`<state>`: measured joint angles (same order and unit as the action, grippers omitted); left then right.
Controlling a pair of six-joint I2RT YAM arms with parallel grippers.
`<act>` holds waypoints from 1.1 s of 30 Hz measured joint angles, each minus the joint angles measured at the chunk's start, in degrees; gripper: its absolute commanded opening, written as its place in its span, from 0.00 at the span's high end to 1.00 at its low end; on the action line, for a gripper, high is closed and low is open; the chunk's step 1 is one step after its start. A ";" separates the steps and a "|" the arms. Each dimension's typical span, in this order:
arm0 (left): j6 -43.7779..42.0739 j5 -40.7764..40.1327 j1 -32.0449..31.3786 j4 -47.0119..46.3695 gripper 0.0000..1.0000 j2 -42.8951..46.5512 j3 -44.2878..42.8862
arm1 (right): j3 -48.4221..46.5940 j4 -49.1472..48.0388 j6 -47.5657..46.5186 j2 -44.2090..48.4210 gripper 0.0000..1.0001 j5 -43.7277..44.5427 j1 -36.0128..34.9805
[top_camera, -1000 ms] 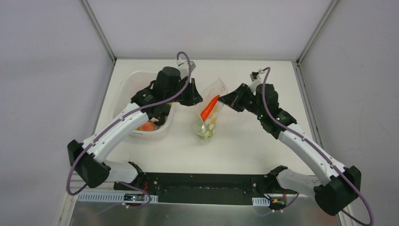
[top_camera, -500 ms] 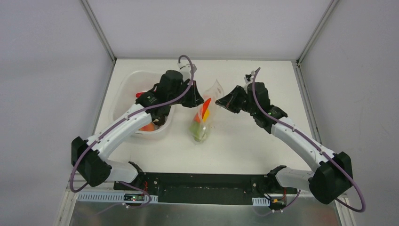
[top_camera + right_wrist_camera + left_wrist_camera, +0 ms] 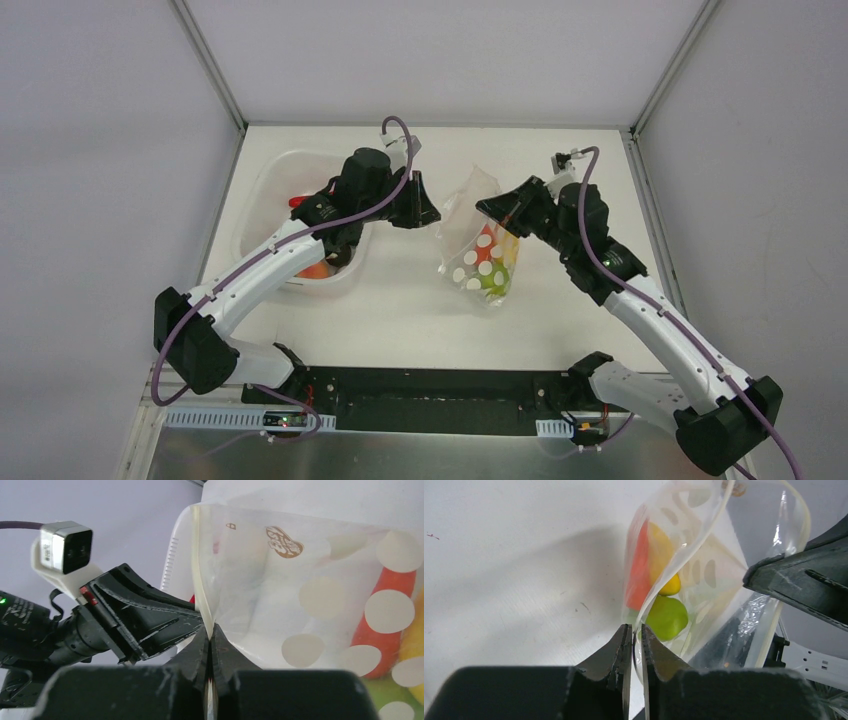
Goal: Place the food in the zip-top bag and seal the zipper
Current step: Adjust the zipper food storage bag at the center of the board.
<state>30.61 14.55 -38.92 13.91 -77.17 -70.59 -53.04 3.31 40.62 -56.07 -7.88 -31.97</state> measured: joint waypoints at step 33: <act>0.17 -22.62 0.02 7.85 0.91 3.17 2.19 | -16.50 22.71 -8.11 -13.09 1.00 3.45 -3.65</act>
<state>30.79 -8.08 -38.89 21.76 -74.00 -68.40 -69.54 26.02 32.51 -69.17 -4.43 -35.62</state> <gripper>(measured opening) 0.095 0.007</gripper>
